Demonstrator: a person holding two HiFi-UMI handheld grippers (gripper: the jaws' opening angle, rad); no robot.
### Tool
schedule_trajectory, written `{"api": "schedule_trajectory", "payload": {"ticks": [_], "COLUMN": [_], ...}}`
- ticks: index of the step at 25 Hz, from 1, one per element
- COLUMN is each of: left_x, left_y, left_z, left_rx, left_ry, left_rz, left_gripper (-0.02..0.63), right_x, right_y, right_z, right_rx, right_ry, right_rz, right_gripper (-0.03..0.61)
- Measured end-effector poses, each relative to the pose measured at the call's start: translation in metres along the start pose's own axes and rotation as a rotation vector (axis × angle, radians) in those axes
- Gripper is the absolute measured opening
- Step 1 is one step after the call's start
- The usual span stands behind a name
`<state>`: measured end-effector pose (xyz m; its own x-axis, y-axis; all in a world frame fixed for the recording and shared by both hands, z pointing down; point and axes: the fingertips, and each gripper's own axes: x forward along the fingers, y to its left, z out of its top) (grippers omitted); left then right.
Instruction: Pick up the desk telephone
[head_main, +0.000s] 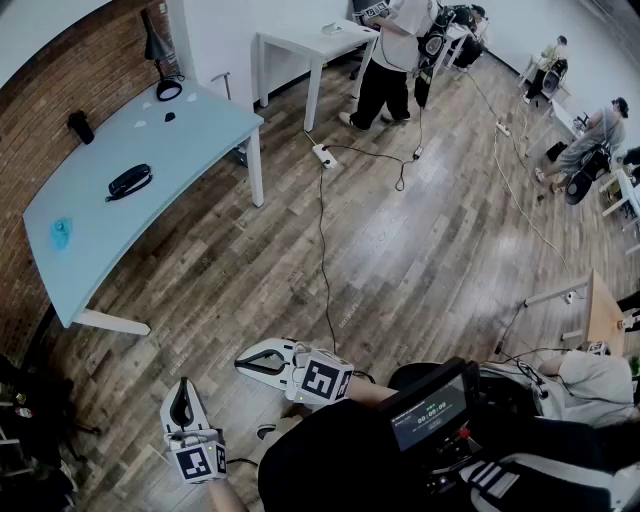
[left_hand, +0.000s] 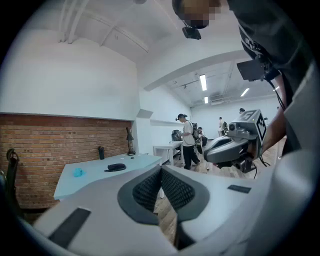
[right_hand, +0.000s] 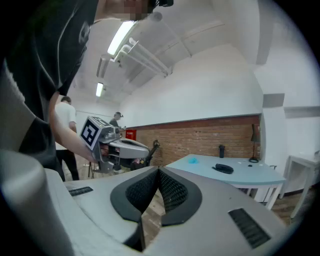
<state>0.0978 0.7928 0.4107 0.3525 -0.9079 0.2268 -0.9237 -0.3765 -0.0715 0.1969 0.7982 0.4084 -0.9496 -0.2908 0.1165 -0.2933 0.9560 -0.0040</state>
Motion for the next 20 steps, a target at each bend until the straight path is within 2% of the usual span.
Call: {"api": "schedule_trajectory", "payload": {"ticks": [5,9,12,14,17,20], "left_x": [0.038,0.05,0.061,0.065,0.08,0.095], "left_y": [-0.016,-0.012,0.005,0.024,0.054,0.083], "left_z": [0.012,0.005,-0.003,-0.008,-0.006,0.0], "left_rx": [0.0,0.009,0.011,0.047,0.102,0.103], "left_ry": [-0.01,0.012,0.004,0.013,0.015,0.005], "left_rz": [-0.007,-0.037,-0.054,-0.068,-0.103,-0.116], "left_gripper": [0.026,0.026,0.026,0.026,0.026,0.026], "right_x": [-0.005,0.005,0.024,0.038,0.061,0.086], "right_y": [-0.037,-0.054,-0.068,-0.071,-0.084,-0.096], "right_z": [-0.013,-0.018,-0.019,-0.018,-0.004,0.013], "right_rx": [-0.01,0.004,0.008,0.005,-0.028,-0.031], "right_ry": [0.022,0.019,0.019,0.042,0.04,0.015], "right_rz": [-0.017,-0.042,-0.038,-0.029,-0.055,-0.044], "right_gripper": [0.017,0.017,0.017,0.017,0.017,0.017]}}
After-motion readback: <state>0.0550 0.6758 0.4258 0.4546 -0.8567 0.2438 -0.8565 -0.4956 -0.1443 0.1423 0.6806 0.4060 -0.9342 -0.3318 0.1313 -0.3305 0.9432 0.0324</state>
